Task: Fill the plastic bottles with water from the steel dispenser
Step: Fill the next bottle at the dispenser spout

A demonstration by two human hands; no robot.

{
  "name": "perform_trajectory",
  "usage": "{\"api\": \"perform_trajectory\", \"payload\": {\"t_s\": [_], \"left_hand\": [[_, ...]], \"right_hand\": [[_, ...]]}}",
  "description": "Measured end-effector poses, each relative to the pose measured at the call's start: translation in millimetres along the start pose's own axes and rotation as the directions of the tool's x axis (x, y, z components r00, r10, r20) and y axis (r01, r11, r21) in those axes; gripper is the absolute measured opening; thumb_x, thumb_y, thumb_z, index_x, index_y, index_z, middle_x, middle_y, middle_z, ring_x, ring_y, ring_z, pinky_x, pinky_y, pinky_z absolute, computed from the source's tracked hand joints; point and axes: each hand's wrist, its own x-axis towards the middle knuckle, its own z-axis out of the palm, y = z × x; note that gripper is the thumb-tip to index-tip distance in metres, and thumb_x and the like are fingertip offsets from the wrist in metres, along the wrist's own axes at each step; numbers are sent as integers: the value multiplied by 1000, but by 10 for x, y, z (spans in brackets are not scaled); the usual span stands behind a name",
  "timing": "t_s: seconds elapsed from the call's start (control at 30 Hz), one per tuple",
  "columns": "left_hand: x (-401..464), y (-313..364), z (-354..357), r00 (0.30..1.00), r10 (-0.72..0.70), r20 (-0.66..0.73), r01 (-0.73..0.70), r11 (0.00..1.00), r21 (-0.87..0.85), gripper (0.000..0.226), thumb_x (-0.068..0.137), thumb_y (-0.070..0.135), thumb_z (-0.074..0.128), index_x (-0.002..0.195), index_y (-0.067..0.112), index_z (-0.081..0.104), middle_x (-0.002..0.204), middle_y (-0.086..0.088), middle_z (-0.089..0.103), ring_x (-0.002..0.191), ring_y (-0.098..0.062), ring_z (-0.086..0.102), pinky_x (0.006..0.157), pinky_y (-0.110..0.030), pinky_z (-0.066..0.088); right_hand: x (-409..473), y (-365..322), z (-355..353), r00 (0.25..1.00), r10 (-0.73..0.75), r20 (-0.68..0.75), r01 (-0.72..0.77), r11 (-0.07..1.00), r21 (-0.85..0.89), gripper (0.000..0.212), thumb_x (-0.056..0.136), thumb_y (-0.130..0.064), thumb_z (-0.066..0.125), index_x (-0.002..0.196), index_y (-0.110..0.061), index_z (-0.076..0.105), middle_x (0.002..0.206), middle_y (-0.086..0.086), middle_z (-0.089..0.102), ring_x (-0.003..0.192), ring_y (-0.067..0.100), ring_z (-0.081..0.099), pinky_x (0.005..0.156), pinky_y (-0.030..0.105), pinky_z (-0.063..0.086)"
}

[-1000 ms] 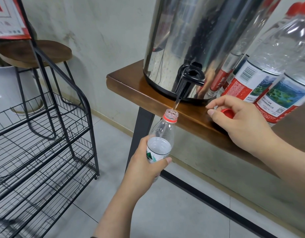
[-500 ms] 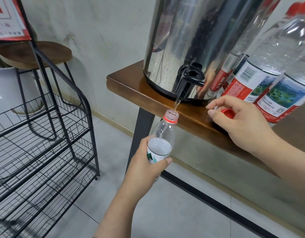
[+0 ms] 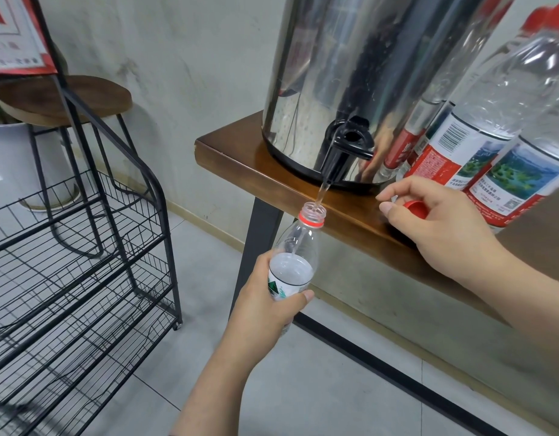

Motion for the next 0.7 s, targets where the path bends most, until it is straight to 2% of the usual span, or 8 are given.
{"api": "perform_trajectory", "payload": {"t_s": [0.1, 0.17, 0.53, 0.7], "left_hand": [[-9, 16, -4, 1000, -3, -3, 3, 1000, 6, 60, 82, 26, 84, 126, 49, 50, 106, 22, 67, 93, -1, 65, 69, -9, 48], [-19, 39, -4, 1000, -3, 0, 3, 1000, 11, 61, 82, 26, 84, 127, 47, 50, 108, 21, 67, 94, 0, 64, 69, -8, 48], [-29, 55, 9, 1000, -10, -9, 10, 1000, 16, 63, 81, 26, 84, 130, 45, 50, 112, 20, 67, 100, 0, 64, 72, -7, 48], [-33, 63, 7, 1000, -18, -5, 18, 1000, 11, 62, 82, 24, 84, 131, 41, 50, 114, 15, 67, 102, -7, 65, 68, -7, 49]], "right_hand": [[7, 5, 2, 1000, 3, -3, -3, 1000, 16, 3, 93, -34, 67, 92, -37, 67, 75, -18, 66, 73, 0, 59, 67, 20, 40], [5, 5, -2, 1000, 4, -1, -4, 1000, 22, 3, 93, -35, 66, 92, -37, 67, 76, -17, 66, 74, 1, 59, 69, 23, 41], [-5, 1, -9, 1000, 8, 5, -8, 1000, 16, 2, 94, -35, 66, 94, -37, 67, 78, -17, 66, 77, 1, 60, 68, 23, 41], [-5, -3, -14, 1000, 14, 14, -14, 1000, 14, 2, 94, -36, 65, 95, -38, 67, 78, -18, 66, 78, 1, 60, 68, 23, 42]]}}
